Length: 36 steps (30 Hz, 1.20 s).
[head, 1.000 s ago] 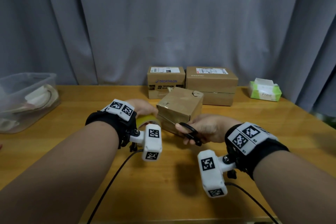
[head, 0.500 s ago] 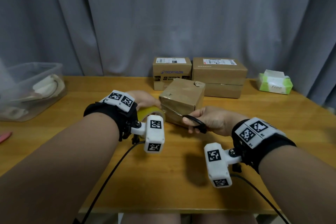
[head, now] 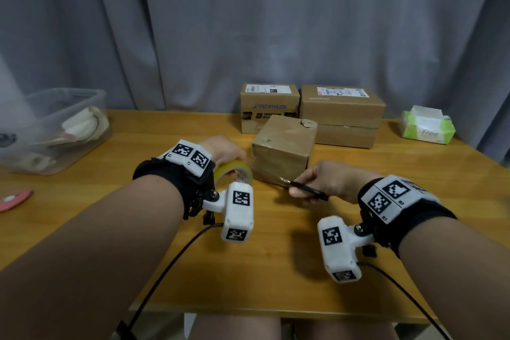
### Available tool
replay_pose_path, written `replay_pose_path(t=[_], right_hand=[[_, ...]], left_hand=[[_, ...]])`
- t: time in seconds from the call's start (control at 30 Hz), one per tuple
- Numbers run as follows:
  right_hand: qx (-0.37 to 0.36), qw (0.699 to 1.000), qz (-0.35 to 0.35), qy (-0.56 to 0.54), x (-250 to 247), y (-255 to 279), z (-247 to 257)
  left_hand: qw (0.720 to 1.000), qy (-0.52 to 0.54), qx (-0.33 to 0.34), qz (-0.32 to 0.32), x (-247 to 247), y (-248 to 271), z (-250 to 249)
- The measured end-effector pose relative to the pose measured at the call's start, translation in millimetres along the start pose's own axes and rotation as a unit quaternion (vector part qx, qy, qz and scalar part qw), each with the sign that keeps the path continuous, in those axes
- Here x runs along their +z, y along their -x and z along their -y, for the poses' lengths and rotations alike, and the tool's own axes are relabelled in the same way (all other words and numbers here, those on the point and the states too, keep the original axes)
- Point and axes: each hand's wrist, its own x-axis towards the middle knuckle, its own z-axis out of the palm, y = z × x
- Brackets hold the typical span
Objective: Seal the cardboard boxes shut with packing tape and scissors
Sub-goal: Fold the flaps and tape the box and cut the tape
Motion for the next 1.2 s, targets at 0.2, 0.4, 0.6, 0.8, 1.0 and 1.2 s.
replay_pose_path(t=[0.2, 0.4, 0.6, 0.8, 1.0, 1.2], right_hand=[[-0.013, 0.934, -0.025, 0.355, 6, -1, 20], [-0.193, 0.882, -0.297, 0.31, 6, -11, 67], [-0.088, 0.876, -0.195, 0.432, 25, -61, 59], [-0.046, 0.895, -0.182, 0.405, 20, -77, 67], [-0.073, 0.904, -0.121, 0.402, 15, -42, 68], [-0.168, 0.897, -0.203, 0.355, 19, -33, 37]], left_hand=[[0.988, 0.062, 0.114, -0.083, -6, 3, 28], [0.98, 0.1, 0.148, -0.09, -3, 7, 36], [0.976, 0.113, 0.16, -0.098, -3, 7, 41], [0.976, 0.119, 0.156, -0.091, -3, 8, 40], [0.979, 0.099, 0.158, -0.078, -3, 7, 37], [0.979, 0.092, 0.163, -0.08, -1, 9, 37]])
